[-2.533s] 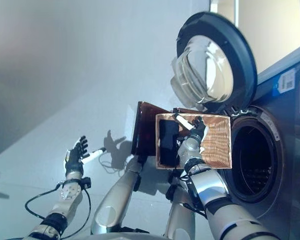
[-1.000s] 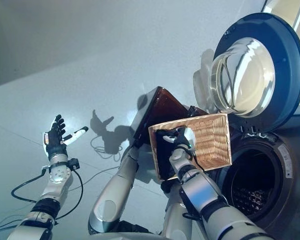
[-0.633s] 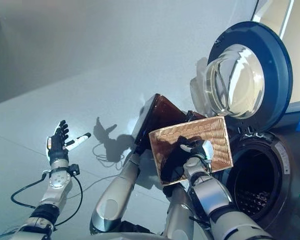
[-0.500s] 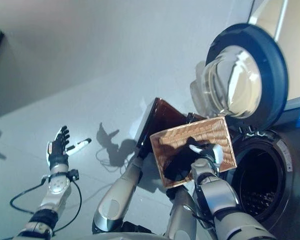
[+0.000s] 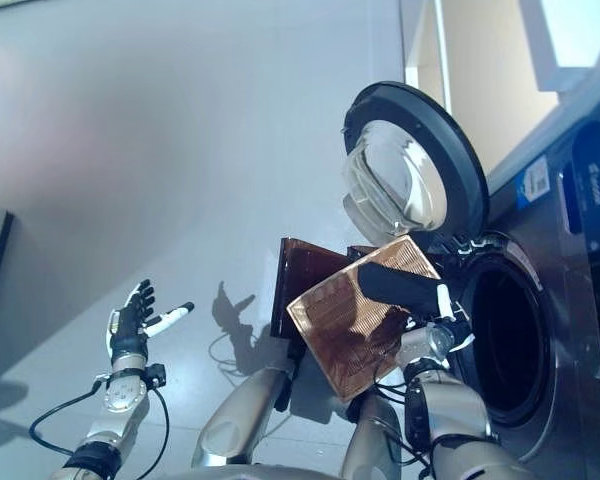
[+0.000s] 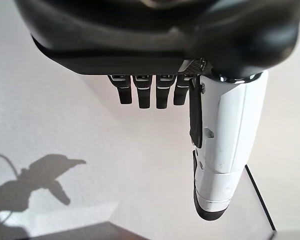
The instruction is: Pick up the clothes and place them into the washing machine
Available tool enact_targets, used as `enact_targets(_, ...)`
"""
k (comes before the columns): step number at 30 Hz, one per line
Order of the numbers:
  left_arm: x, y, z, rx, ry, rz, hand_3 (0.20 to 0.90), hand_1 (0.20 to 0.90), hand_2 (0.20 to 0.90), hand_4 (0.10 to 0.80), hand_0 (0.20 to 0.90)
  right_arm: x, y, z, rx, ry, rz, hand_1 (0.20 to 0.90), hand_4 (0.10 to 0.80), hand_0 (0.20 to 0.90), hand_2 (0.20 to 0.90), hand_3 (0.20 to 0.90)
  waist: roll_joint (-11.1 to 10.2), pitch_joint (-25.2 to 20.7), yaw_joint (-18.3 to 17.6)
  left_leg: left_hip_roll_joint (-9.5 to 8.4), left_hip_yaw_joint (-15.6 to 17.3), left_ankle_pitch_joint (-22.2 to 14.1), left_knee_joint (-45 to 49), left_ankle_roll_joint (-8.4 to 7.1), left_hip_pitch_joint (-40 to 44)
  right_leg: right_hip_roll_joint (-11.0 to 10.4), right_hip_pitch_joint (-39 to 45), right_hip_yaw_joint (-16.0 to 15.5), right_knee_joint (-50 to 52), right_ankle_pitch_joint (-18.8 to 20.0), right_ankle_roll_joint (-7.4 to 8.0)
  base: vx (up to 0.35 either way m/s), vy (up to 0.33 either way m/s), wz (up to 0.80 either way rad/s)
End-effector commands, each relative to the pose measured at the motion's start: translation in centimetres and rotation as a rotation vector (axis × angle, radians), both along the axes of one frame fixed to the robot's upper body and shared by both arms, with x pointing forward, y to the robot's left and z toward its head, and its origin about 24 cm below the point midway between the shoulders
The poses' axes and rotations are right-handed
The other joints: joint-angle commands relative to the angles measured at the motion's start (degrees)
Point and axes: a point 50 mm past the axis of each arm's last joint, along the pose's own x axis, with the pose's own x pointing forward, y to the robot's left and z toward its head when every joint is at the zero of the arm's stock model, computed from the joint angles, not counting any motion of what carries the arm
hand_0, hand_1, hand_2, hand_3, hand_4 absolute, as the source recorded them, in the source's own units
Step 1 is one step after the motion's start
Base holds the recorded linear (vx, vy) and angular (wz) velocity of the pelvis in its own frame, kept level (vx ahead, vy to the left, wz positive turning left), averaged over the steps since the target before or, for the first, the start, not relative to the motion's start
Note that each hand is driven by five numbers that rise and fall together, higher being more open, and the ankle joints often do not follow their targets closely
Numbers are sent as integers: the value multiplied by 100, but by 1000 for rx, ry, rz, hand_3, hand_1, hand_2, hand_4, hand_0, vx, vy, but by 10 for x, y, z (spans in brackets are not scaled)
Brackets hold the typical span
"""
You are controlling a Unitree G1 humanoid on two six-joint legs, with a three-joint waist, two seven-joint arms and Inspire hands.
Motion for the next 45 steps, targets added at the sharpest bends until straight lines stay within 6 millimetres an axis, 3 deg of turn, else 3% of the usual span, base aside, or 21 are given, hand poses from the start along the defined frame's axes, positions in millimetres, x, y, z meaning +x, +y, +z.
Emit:
enact_targets(1,-4,6,5,-34,-86,58,900,900,900,800,900,8,-21,26,-84,-192,-114,200,300,200,200,200,348,20,-6,-80,-136,75,-30,-398,-416,-101,373,101,-104,-131,-6,-7,39,-17)
enact_targets(5,-12,-15,-7,-96,-50,-9,900,900,900,800,900,16,-20,50,-80,-346,-235,200,300,200,200,200,793,-26,-137,-155,-75,113,-75,-391,-374,-166,379,201,-99,-135,20,-18,72,0)
enact_targets(12,-21,-30,-18,-126,2,-64,900,900,900,800,900,20,-41,83,-162,-415,-347,200,300,200,200,200,1280,-117,-287,-230,7,111,-127,-387,-288,-224,382,364,-61,-163,49,8,59,-10)
enact_targets(15,-25,-31,-22,-137,20,-63,900,900,900,800,900,30,-71,132,-258,-506,-428,200,300,200,200,200,1565,-187,-347,-280,108,85,-159,-377,-251,-278,305,521,-67,-132,77,1,57,-9)
enact_targets(16,-24,-32,-22,-140,17,-64,900,900,900,800,900,31,-72,134,-261,-506,-429,200,300,200,200,200,1588,-179,-333,-269,117,130,-168,-372,-275,-265,281,526,-82,-79,72,18,59,-23)
enact_targets(17,-27,-35,-24,-149,25,-71,900,900,900,800,900,31,-93,166,-312,-558,-500,200,300,200,200,200,1711,-255,-341,-301,165,79,-210,-375,-232,-294,278,597,-107,-125,92,27,44,-26)
enact_targets(20,-29,-31,-26,-145,38,-55,900,900,900,800,900,24,-129,228,-422,-668,-599,200,300,200,200,200,1928,-363,-315,-349,220,127,-295,-371,-201,-337,186,703,-112,-84,119,39,58,-18)
enact_targets(22,-30,-31,-26,-145,41,-55,900,900,900,800,900,22,-135,243,-449,-689,-621,200,300,200,200,200,1972,-394,-298,-351,238,135,-312,-371,-190,-343,160,732,-104,-70,121,23,26,-6)
enact_targets(24,-33,-21,-25,-125,38,-30,900,900,900,800,900,2,-155,314,-627,-797,-695,200,300,200,200,200,2093,-461,-342,-391,320,99,-332,-367,-175,-396,25,853,-12,-78,140,20,53,-13)
enact_targets(25,-33,-22,-25,-127,37,-29,900,900,900,800,900,2,-154,315,-629,-796,-696,200,300,200,200,200,2103,-462,-336,-385,328,110,-337,-366,-187,-388,10,861,-19,-59,139,30,74,-26)
enact_targets(26,-35,-12,-23,-104,28,-3,900,900,900,800,900,-14,-159,366,-773,-881,-711,200,300,200,200,200,2108,-467,-386,-404,401,43,-332,-371,-190,-398,-89,971,33,-96,149,34,51,-21)
enact_targets(27,-36,-10,-22,-98,25,-3,900,900,900,800,900,-18,-154,385,-819,-922,-711,200,300,200,200,200,2129,-453,-402,-401,450,41,-329,-369,-216,-387,-148,1039,39,-84,150,38,51,-26)
enact_targets(31,-37,-3,-21,-91,23,35,900,900,900,800,900,-18,-145,434,-988,-898,-631,200,300,200,200,200,2049,-416,-438,-342,662,28,-337,-382,-296,-313,-392,1230,74,2,145,1,16,-32)
enact_targets(32,-36,-4,-21,-100,21,45,900,900,900,800,900,-12,-143,432,-1001,-878,-598,480,500,480,480,480,2048,-397,-466,-322,709,30,-333,-390,-317,-296,-422,1269,59,16,147,-21,-3,-30)
enact_targets(33,-36,-4,-21,-101,20,47,900,900,900,800,900,-12,-142,432,-1001,-880,-596,480,500,480,480,480,2053,-388,-465,-309,723,68,-334,-387,-339,-282,-443,1278,44,69,141,9,-27,-32)
enact_targets(34,-34,-7,-21,-111,10,51,900,900,900,800,900,-1,-140,422,-1015,-817,-550,900,800,900,900,900,1998,-392,-491,-278,752,34,-323,-394,-338,-254,-434,1294,39,23,131,8,-37,-25)
enact_targets(38,-34,-5,-20,-115,0,60,900,900,900,800,900,10,-148,402,-1049,-635,-492,900,800,900,900,900,1951,-403,-499,-240,739,72,-307,-402,-383,-198,-457,1278,30,61,95,5,-29,-7)
enact_targets(40,-33,9,-16,-79,-1,95,900,900,900,800,900,28,-164,378,-1372,-9,-287,900,800,900,900,900,1784,-391,-466,-211,732,73,-282,-420,-409,-177,-456,1231,39,70,71,-43,-56,2)
enact_targets(41,-30,17,-14,-65,6,101,900,900,900,800,900,33,-165,379,-1626,377,-191,900,800,900,900,900,1738,-352,-484,-189,739,90,-272,-424,-423,-157,-467,1209,59,66,49,-66,-64,1)
enact_targets(42,-27,18,-11,-51,0,89,900,900,900,800,900,35,-169,375,-1679,535,-121,900,800,900,900,900,1753,-331,-480,-168,718,107,-267,-430,-448,-146,-465,1177,54,87,30,-48,-60,4)
enact_targets(45,-33,25,-10,-51,-10,132,900,900,900,800,900,57,-138,374,-1746,451,-88,900,800,900,900,900,1717,-286,-499,-166,670,128,-251,-433,-488,-112,-476,1132,58,96,4,-15,-31,4)
